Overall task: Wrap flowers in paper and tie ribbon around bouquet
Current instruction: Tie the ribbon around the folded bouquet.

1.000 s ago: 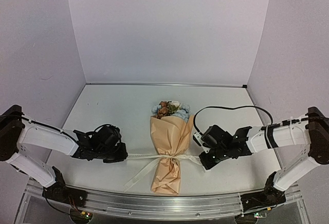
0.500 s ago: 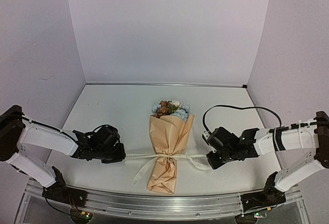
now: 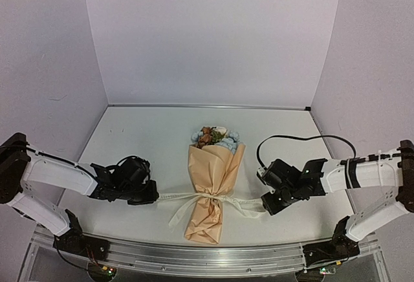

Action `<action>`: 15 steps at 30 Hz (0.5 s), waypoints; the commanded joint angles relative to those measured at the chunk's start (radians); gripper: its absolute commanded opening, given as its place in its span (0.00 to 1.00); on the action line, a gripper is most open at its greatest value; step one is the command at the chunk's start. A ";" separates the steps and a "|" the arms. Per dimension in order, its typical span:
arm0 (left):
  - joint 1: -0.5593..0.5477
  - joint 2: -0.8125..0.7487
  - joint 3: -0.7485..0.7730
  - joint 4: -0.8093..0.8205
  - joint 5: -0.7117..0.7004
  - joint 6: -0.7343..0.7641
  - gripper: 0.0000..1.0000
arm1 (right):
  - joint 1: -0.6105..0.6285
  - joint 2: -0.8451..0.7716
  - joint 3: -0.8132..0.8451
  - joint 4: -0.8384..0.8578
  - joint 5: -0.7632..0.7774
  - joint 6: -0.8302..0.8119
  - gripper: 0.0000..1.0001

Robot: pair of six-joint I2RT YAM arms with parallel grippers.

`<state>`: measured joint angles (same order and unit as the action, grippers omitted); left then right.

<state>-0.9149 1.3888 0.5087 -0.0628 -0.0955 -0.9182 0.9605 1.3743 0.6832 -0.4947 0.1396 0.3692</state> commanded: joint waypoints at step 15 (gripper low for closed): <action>0.007 0.017 0.059 -0.002 0.030 0.059 0.00 | 0.125 0.176 0.291 -0.059 -0.123 -0.296 0.70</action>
<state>-0.9142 1.3964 0.5308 -0.0624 -0.0711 -0.8827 1.0755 1.4798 0.9280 -0.5537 0.0246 0.1434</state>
